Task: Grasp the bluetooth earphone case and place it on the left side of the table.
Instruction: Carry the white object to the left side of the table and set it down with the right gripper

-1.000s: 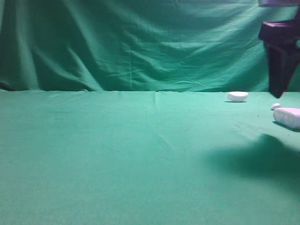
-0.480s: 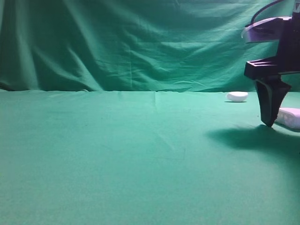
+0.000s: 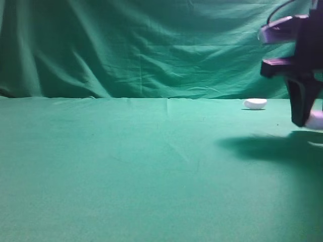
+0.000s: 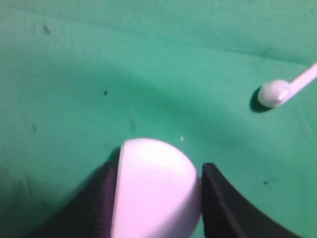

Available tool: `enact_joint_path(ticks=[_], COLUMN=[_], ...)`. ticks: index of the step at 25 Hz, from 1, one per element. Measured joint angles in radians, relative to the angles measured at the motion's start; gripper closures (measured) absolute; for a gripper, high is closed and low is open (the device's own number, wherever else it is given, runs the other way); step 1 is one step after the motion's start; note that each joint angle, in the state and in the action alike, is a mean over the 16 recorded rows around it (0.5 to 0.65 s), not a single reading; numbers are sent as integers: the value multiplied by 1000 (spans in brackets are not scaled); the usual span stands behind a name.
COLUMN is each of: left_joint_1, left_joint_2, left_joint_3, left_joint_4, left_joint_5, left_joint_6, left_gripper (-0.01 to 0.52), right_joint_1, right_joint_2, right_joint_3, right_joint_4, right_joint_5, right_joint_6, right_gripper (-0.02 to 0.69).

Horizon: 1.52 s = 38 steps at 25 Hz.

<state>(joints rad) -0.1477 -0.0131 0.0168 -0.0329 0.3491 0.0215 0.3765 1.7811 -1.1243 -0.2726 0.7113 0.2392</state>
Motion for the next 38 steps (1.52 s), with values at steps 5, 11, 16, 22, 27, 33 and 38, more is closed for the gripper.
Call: enact_joint_path(ticks=[5, 11, 16, 22, 27, 33, 38], left_joint_1=[0, 0, 0, 0, 0, 0, 0], left_joint_2=[0, 0, 0, 0, 0, 0, 0], left_joint_3=[0, 0, 0, 0, 0, 0, 0], left_joint_4=[0, 0, 0, 0, 0, 0, 0], left_joint_5=[0, 0, 0, 0, 0, 0, 0], left_joint_6=[0, 0, 0, 0, 0, 0, 0], left_gripper=[514, 514, 514, 514, 514, 514, 514], right_joint_1=[106, 288, 427, 529, 566, 580, 582], right_joint_2=[26, 133, 289, 481, 577, 608, 560], right_joint_3=[-181, -452, -665, -835, -895, -906, -908], right_joint_4=[43, 85, 104, 111, 121, 136, 146], right_joint_5=[92, 146, 148, 100, 40, -8, 43], right_joint_6=[-24, -56, -68, -73, -73, -73, -63], right_gripper=[349, 349, 349, 349, 318, 205, 190])
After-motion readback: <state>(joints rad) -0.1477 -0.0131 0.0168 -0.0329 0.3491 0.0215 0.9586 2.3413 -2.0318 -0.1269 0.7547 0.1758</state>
